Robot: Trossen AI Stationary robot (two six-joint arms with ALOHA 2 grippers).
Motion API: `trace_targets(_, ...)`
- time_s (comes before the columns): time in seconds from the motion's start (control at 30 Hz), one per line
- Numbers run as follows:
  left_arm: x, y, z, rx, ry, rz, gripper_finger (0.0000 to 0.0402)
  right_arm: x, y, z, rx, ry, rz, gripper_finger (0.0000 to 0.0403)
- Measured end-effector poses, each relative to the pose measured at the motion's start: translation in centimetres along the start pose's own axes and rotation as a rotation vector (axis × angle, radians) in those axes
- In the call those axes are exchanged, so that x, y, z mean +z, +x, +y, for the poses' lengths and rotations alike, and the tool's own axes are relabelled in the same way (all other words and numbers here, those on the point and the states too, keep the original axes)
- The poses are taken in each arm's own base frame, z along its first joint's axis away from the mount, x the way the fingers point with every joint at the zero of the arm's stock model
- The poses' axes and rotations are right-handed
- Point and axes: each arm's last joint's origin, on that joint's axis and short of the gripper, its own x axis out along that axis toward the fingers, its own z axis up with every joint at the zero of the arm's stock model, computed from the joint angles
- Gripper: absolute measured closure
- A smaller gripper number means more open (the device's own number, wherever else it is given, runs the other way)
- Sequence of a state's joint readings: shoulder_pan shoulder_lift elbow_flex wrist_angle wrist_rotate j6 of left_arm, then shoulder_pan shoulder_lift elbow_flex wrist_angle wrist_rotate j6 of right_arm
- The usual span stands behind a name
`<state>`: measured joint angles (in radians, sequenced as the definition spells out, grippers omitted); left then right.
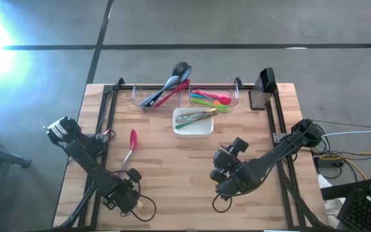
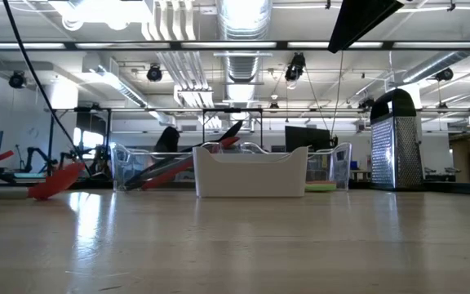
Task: Pick & Place Kitchen Items
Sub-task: Put the yellow table knife into the white bin
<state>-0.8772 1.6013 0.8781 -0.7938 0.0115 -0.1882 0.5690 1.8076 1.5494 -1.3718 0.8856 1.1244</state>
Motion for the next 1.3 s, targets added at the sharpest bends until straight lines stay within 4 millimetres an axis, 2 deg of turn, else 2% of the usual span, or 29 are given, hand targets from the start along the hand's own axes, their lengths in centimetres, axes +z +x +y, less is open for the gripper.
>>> trace_targets(0.13,0.3,-1.2,0.5,0.064,0.007,0.033,0.036,0.0,0.0,0.0,0.0,-0.002,0.0,0.0225)
trace_targets(0.3,0.9,-4.6,1.1,0.169,0.007,-0.031,0.036,0.0,0.0,0.0,0.001,-0.001,-0.001,0.0225)
trace_targets(0.43,0.9,-7.9,1.7,0.249,-0.002,-0.169,0.036,0.1,0.0,0.0,0.002,-0.002,-0.001,0.0225)
trace_targets(0.57,0.1,-11.0,2.7,0.393,-0.053,-0.312,0.036,0.1,-0.1,0.0,0.004,0.0,-0.002,0.0225)
trace_targets(0.8,-1.2,-14.8,3.9,0.782,-0.143,-0.657,0.036,0.4,-0.1,0.4,0.018,0.001,-0.047,0.0225)
trace_targets(0.9,-1.6,-15.4,4.3,0.887,-0.169,-0.82,0.036,0.8,-0.2,0.8,0.039,-0.012,-0.095,0.0225)
trace_targets(1.0,-2.1,-15.0,4.9,0.928,-0.182,-0.995,0.036,1.2,-0.4,1.4,0.048,-0.028,-0.173,0.0225)
trace_targets(1.2,-4.4,-12.7,7.0,0.972,-0.232,-1.474,0.036,2.4,-0.7,3.0,0.065,-0.038,-0.343,0.0225)
trace_targets(1.3,-6.1,-11.3,8.0,0.915,-0.15,-1.739,0.036,3.3,-1.0,3.8,0.099,-0.051,-0.406,0.0225)
